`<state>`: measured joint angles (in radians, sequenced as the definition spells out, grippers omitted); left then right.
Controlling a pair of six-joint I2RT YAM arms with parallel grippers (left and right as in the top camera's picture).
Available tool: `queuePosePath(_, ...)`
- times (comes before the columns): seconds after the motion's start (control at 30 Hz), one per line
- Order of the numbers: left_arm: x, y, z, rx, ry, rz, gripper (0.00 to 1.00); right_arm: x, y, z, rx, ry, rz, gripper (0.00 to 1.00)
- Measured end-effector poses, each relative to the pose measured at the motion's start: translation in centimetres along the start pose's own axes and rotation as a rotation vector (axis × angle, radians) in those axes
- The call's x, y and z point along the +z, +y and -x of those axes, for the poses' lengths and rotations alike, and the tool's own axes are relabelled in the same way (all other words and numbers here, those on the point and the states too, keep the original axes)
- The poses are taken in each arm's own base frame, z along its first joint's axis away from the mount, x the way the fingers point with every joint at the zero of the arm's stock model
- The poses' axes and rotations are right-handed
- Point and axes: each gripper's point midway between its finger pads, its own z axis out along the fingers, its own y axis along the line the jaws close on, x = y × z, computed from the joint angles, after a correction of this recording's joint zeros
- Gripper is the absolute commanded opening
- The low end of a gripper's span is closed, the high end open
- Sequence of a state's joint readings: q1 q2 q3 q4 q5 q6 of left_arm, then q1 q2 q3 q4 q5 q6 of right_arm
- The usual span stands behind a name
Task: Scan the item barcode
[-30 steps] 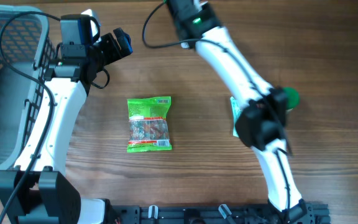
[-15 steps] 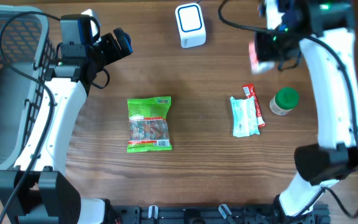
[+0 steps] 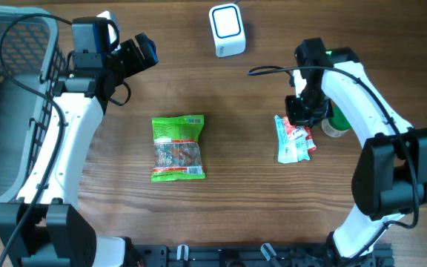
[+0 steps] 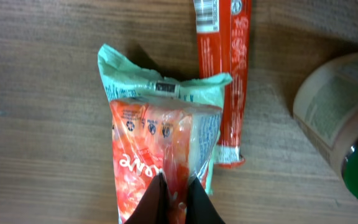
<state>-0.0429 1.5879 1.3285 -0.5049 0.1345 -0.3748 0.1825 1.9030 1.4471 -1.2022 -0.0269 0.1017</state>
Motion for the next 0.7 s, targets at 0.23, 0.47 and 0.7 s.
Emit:
queuePosePath(0.23,0.0,0.0,0.0,0.0,0.0,0.0,1.0,0.4,0.0,0.0,0.006,-0.004,-0.001,0.4)
queuePosePath(0.47,0.0,0.0,0.0,0.0,0.0,0.0,1.0,0.4,0.0,0.3,0.003,-0.013,-0.001,0.43)
queuePosePath(0.7,0.0,0.0,0.0,0.0,0.0,0.0,1.0,-1.2,1.0,1.6,-0.003,-0.059,0.046,0.45)
